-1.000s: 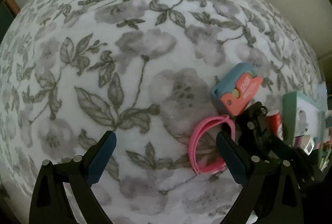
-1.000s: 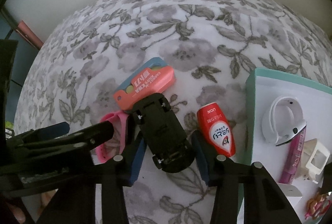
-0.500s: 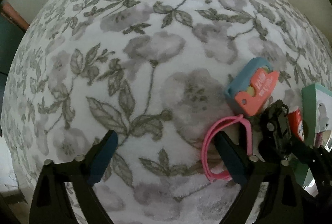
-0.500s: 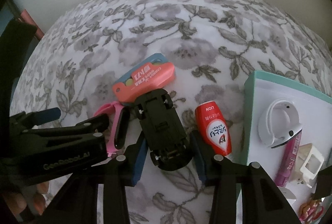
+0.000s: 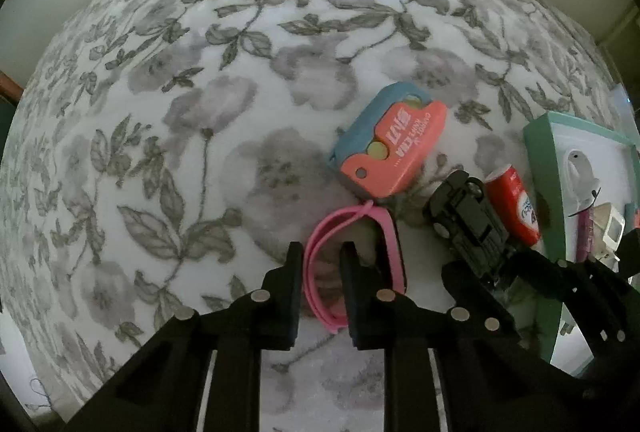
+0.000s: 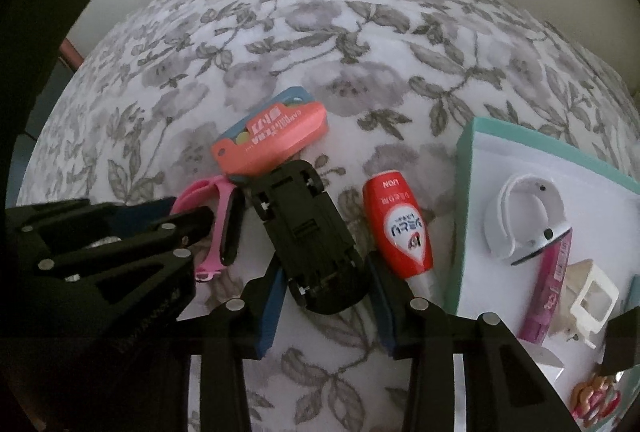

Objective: Organize rigid objects
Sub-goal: 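Close the left gripper on the pink band while the right holds the black toy car, then lift and carry the toy car and pink band over the tray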

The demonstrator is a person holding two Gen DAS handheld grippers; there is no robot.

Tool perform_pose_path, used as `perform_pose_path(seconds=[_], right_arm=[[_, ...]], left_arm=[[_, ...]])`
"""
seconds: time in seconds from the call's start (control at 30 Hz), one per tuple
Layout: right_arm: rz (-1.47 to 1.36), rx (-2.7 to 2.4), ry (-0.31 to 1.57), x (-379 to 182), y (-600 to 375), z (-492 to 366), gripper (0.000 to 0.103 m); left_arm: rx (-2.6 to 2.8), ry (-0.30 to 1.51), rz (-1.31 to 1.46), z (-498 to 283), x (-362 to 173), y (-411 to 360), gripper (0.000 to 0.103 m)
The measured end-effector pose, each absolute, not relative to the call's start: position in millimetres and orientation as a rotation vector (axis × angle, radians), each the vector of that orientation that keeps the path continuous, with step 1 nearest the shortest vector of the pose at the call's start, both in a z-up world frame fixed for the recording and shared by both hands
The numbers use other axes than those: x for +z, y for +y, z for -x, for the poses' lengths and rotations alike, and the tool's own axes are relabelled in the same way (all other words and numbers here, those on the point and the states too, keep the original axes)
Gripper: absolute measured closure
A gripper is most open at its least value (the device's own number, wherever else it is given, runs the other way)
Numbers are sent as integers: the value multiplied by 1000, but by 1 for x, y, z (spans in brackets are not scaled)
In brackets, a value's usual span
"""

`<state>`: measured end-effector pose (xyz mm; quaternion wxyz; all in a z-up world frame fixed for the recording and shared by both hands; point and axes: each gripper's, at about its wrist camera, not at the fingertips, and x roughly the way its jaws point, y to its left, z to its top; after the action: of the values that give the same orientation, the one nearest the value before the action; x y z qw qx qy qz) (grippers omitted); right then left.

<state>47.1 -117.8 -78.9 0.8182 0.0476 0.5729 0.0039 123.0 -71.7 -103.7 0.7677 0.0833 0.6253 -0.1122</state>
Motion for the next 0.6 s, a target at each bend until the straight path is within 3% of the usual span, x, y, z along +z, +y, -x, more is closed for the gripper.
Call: perform_pose_path(seconds=[0.17,0.6], right_arm=[[-142,13,1220,-77,-125,-39,63],[-203,24,1129,-40,-141,-20,67]], left_arm=[[-247,1354,-138,-115,-104,-67,92],[-270,1241,-23,-104,-51,-44,93]])
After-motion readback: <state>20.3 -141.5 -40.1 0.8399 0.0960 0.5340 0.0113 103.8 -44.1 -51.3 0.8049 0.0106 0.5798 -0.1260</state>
